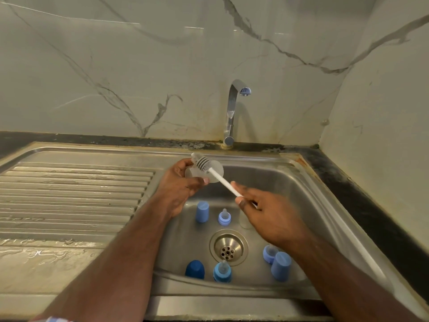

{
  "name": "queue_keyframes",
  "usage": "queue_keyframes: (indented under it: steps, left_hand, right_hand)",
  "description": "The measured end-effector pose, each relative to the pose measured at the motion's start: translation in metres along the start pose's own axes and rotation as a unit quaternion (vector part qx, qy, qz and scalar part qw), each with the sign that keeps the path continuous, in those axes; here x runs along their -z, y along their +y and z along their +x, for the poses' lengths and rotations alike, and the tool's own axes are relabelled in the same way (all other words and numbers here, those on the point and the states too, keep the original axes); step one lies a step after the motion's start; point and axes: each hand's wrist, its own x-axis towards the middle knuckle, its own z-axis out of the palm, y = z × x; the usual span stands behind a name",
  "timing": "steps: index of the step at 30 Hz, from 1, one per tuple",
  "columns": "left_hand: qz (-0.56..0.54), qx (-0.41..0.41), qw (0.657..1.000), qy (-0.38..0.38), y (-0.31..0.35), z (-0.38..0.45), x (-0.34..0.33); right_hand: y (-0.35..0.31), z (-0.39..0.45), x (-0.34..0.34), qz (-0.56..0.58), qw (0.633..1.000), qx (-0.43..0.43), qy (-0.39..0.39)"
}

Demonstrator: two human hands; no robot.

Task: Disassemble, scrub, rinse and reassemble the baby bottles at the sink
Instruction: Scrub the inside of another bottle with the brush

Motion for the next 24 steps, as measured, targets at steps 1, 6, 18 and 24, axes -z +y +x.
queue_keyframes:
  steps: [1,6,18,24]
  left_hand:
    - [0.001,-0.002,1.0,-0.001,0.0,0.0,0.0]
    - [-0.021,0.016,1.0,-0.015,0.002,-0.004,-0.002]
    - [-0.017,0.005,1.0,-0.005,0.001,-0.003,0.001]
    - [-0.061,0.012,0.998,-0.001,0.003,-0.002,0.001]
  right_hand:
    - [-0.002,0.0,-0.001,-0.01,1.0,0.007,-0.005]
    - [0.012,0.013,0.006,-0.029,0.998,-0.033,0.033]
    - [0.017,0.01,0.005,-0.004,0.999,-0.037,0.026]
    - [0.018,0.01,0.001,-0.003,0.999,-0.029,0.02]
